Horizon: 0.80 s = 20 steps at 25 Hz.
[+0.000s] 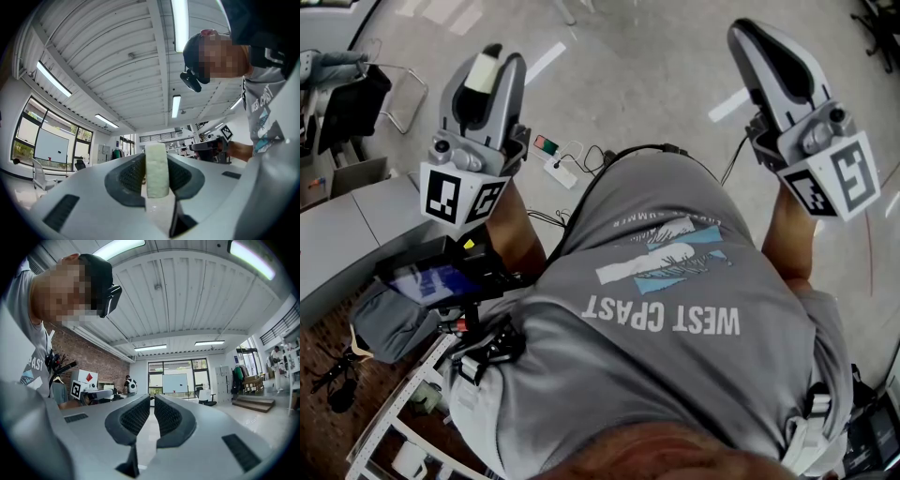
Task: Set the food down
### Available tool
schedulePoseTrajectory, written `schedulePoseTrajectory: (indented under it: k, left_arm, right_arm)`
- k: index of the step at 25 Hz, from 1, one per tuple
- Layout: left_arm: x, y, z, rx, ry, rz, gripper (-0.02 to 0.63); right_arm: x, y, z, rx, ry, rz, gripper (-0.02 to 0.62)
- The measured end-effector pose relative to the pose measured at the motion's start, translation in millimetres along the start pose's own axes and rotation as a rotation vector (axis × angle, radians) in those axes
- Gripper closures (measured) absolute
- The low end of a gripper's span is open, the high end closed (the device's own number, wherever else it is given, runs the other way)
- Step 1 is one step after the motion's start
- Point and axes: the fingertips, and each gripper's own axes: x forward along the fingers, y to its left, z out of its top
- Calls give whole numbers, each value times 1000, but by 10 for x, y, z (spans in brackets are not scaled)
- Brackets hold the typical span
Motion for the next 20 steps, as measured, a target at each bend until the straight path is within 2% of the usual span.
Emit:
schedulePoseTrajectory:
  k: [12, 20]
  left_arm:
    - [137, -232, -109, 9, 8, 23, 495]
    - [207, 54, -146, -12, 22, 36, 495]
  right_arm:
    - [-159, -180, -59, 2, 10, 26, 588]
    - [160, -262, -80, 22, 37, 37, 588]
